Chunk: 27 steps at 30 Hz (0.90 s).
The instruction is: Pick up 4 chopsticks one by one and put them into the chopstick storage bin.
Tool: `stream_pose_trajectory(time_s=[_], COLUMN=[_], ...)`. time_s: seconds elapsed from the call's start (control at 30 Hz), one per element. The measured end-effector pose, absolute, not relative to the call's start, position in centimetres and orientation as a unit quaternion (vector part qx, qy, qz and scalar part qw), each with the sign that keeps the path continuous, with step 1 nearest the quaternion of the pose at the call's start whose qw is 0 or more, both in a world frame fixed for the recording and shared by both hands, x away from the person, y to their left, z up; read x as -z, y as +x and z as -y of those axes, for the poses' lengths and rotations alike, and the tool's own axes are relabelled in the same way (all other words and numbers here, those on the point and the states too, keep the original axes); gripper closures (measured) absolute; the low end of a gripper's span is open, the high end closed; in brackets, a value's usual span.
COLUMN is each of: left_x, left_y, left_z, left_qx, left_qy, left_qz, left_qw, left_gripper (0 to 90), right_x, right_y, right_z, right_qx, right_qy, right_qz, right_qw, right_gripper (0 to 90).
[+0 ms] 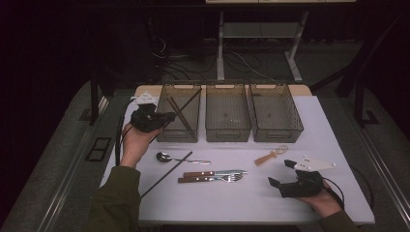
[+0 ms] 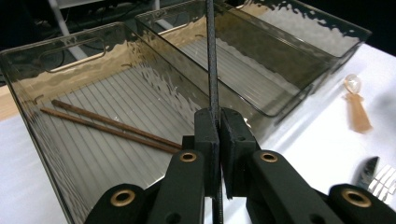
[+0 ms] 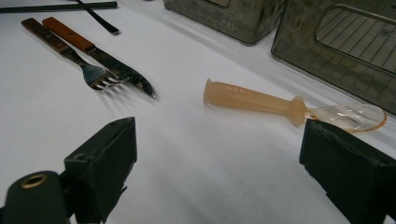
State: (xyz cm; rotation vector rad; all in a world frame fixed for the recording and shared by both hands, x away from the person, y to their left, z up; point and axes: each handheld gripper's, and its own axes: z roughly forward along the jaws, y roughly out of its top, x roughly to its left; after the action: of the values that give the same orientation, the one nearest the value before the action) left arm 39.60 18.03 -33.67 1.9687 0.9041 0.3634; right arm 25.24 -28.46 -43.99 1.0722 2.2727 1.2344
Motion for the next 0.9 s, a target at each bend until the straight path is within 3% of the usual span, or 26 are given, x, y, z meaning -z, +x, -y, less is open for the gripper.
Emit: stream_pose_trajectory(time_s=[0.5,0.9], left_x=[34.4,37.1], left_y=[44.3,47.3], left_z=[-16.5,-17.3], left_qx=[-0.167,-0.177], left_qy=[0.795,0.773], left_qz=[-0.389,-0.448], left_qw=[0.433,0.413], left_gripper=[85.8,85.8], right_x=[43.8,43.7], right_y=[25.1,25.0], right_z=[28.5,28.6], right_qx=[-0.438,-0.445], right_qy=[0.375,0.375], right_qz=[-0.799,-0.797], right_qw=[0.168,0.163], right_gripper=[11.3,11.3])
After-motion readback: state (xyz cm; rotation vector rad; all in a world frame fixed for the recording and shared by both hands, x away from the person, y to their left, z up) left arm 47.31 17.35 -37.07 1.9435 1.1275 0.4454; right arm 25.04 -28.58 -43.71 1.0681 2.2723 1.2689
